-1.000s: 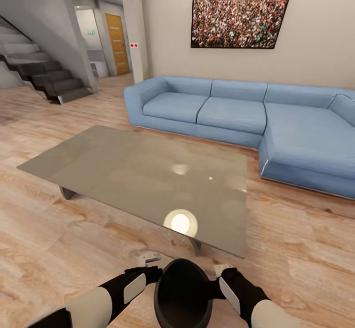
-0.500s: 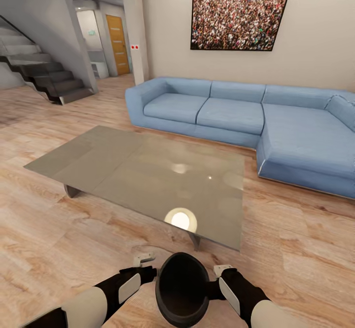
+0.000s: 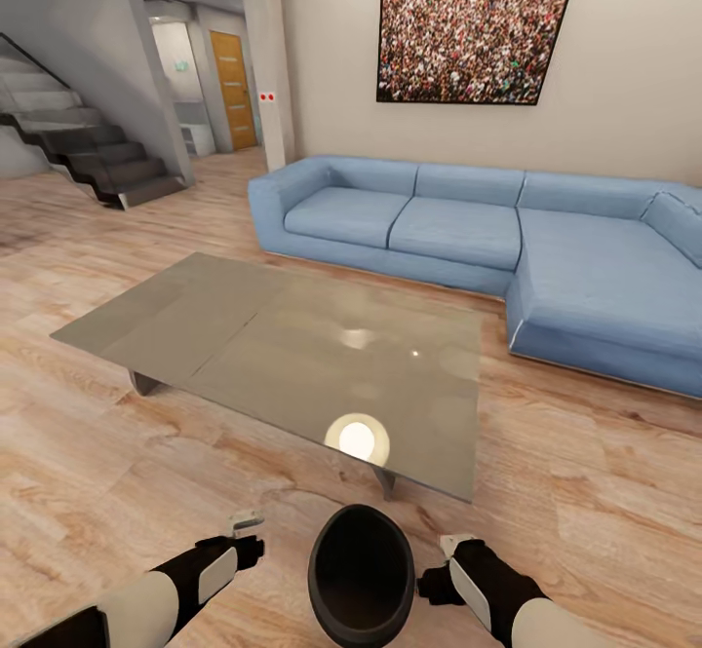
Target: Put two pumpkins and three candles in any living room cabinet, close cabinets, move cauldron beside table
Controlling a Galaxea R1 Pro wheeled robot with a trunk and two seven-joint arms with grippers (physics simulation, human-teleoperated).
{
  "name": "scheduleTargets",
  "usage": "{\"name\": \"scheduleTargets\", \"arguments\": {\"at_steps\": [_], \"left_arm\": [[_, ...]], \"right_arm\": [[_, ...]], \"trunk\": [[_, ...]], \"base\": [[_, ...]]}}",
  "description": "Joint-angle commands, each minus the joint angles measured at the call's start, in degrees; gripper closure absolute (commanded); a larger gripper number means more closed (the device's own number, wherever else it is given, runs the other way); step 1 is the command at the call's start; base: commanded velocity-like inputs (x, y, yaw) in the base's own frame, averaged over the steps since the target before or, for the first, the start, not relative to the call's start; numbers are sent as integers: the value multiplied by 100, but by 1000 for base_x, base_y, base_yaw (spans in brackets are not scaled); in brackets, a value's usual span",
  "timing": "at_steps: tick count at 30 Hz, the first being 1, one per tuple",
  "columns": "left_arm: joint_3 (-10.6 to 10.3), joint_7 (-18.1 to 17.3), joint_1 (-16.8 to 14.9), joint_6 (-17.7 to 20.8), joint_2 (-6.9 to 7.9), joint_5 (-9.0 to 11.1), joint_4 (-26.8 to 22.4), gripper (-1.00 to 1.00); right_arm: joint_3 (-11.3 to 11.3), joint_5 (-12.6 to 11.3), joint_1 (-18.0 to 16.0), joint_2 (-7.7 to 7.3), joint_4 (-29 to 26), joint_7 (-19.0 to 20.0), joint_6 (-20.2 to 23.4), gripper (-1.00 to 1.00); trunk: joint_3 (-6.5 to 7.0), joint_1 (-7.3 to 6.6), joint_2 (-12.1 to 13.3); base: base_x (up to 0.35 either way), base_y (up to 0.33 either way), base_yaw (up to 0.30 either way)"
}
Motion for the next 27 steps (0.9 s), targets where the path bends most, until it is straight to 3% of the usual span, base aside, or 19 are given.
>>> {"name": "scheduleTargets", "arguments": {"at_steps": [1,4,6,10,13,18,27], "left_arm": [[-2,-10,2,-6,10,1,144,-100],[-4,-159,44,-21,22,1,495,-100],[-4,-444,147,-19,26,-4,678,-100],[-11,-749,437,-29,11,-29,795,-100],[-22,-822,634,-57,39,-49,828,-100],[-52,-899,811,-113,238,-67,838,-100],[-66,-922,1036,-127,283,-96,835,-100]], "right_arm": [[0,-2,4,-17,77,0,-45,-100],[0,-2,12,-46,356,0,-296,-100],[0,-2,14,-73,639,0,-560,-100],[0,-2,15,-120,1148,0,-1006,-100],[5,-2,20,-130,1457,-7,-1403,-100],[16,-2,118,-139,1751,-19,-1969,-100],[14,-25,408,-224,1811,-6,-2300,-100]], "trunk": [[19,-23,42],[73,-89,162],[108,-132,242],[180,-220,403],[234,-286,523],[327,-396,723],[520,-572,1044]], "base": [[0,0,0],[0,0,0],[0,0,0],[0,0,0],[0,0,0],[0,0,-20],[0,0,-190]]}}
